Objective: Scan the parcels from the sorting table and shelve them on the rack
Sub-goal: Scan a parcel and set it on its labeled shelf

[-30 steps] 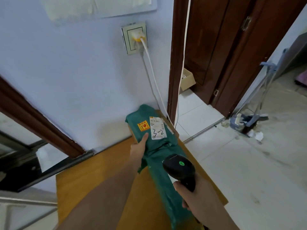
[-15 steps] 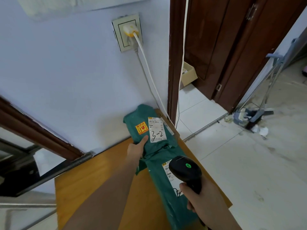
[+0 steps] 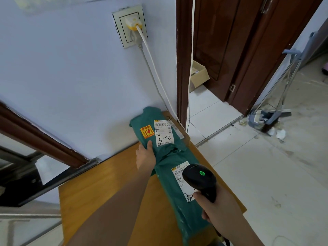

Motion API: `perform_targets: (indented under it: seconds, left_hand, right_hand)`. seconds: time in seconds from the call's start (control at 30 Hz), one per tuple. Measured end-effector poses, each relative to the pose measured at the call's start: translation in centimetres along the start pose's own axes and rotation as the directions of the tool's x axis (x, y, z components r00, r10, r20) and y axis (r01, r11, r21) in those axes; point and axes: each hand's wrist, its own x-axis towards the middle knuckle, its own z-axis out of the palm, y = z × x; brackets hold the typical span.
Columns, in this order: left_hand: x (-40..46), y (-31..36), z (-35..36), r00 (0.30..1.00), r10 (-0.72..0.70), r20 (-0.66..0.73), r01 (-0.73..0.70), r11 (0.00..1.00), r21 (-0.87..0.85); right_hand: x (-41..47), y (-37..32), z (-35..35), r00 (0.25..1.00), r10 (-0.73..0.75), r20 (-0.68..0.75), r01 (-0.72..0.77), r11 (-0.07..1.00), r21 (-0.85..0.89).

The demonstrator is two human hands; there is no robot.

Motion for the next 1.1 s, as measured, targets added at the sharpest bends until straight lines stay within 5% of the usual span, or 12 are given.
perform_targets:
  seconds: [0.17, 0.33, 0.57, 0.77, 1.1]
  left_hand:
    - [-1.2, 0.2, -1.6, 0.984, -0.105, 0.140, 0.155, 0.895, -0.417]
    - [-3.3, -3.1, -4.7, 0.947, -0.110, 0.302, 0.285, 0.721, -0.632]
    - [-3.6, -6.6, -6.4, 0.877, -0.201, 0.436, 0.460, 0.617, -0.639]
    - [-3.4, -5.8, -6.2, 0.890, -0.178, 0.420, 0.444, 0.548, -0.709]
    - [-10.2, -5.6, -7.8, 0.969, 0.062, 0.241, 0.107, 0.770, -0.629]
  right_hand:
    - [-1.0, -0.4, -0.1, 1.000, -0.013, -0.002, 0.013, 1.000, 0.016]
    - [-2.1, -1.3, 0.2, 1.000, -0.010, 0.024, 0.008, 0.999, 0.054]
    - [-3.6, -1.6, 1.3, 0.999, -0.032, 0.043, 0.031, 0.999, 0.028]
    - [-4.7, -1.7, 2.0, 0.998, -0.030, 0.054, 0.029, 0.999, 0.028]
    - [-6.1, -4.6, 3.6, 0.988, -0.142, -0.057, 0.146, 0.987, 0.066]
